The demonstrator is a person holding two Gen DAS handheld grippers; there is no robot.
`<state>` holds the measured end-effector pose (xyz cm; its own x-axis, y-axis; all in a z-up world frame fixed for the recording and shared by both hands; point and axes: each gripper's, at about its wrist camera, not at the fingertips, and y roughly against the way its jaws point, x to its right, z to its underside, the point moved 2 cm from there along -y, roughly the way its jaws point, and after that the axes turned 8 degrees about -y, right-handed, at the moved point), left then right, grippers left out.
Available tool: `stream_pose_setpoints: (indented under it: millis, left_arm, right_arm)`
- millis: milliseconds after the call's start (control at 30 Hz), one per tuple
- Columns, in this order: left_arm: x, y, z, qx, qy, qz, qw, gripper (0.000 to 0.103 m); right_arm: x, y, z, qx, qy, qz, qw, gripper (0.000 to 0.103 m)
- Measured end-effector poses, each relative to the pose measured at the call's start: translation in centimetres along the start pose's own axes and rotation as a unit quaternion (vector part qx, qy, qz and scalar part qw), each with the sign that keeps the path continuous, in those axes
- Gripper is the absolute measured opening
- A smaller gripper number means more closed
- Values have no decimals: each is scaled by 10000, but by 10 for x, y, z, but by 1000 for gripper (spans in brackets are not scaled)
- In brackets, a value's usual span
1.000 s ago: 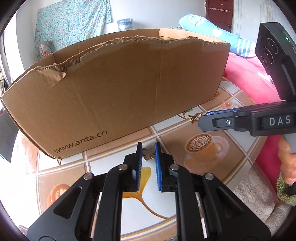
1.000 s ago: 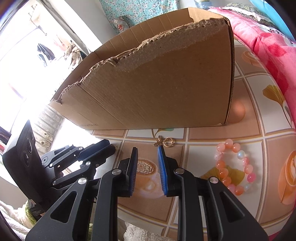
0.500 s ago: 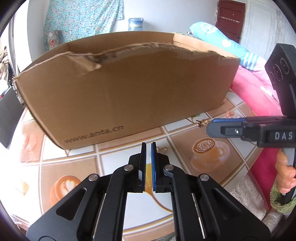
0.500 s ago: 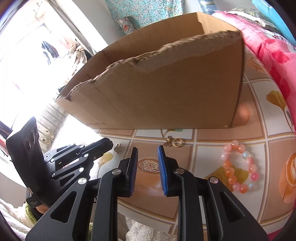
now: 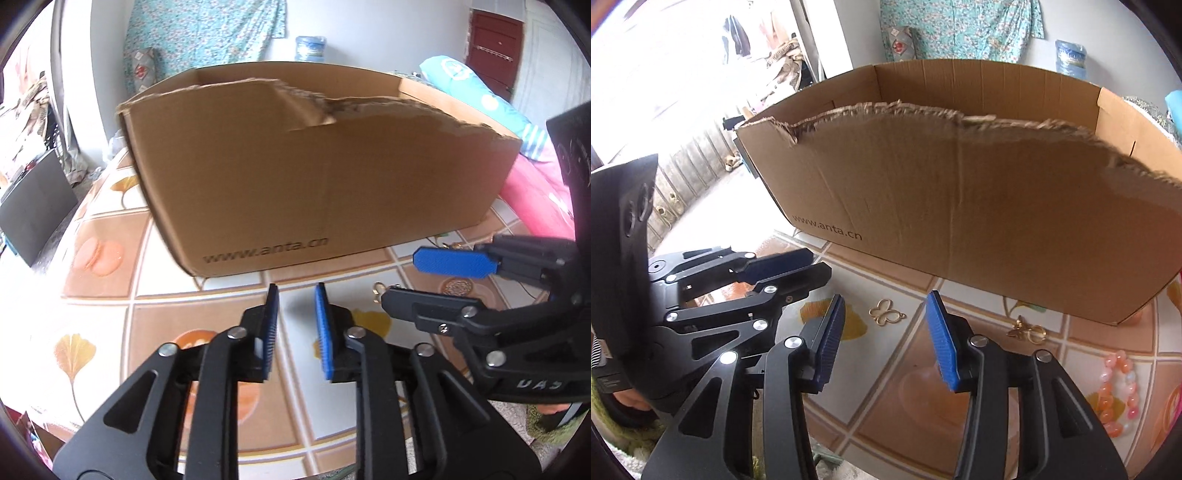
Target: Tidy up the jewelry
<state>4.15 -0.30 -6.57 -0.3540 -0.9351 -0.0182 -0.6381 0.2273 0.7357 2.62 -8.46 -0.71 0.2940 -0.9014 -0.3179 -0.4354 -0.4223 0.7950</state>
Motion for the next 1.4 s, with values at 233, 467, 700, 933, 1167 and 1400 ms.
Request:
stream_pose_setpoints:
  millis: [233,467,700,933,1167,1400]
  left_arm:
    - [-9,0,4,69,215,-77,9997,38]
    - [-9,0,4,119,323,-18,9994,39]
    - [-12,3,6,178,419,53,9989,40]
    - [-12,5,9,207,447,72,9988,40]
    - [-14,6,9,231,499,84,9985,40]
    - [-18,5,8,253,543,143,9981,41]
  right_arm:
    - [-18,-12,5,-18,-16,354,9994,30]
    - [-27,-17,8,39,83,686,9976,13]
    - [-22,-17,7,-10,-65,567,9984,11]
    - [-12,-14,1,-11,-138,539,9984,6]
    - [-6,-3,2,-139,-282,473,9984,17]
    - [-13,-8,8,-250,-217,719,9969,29]
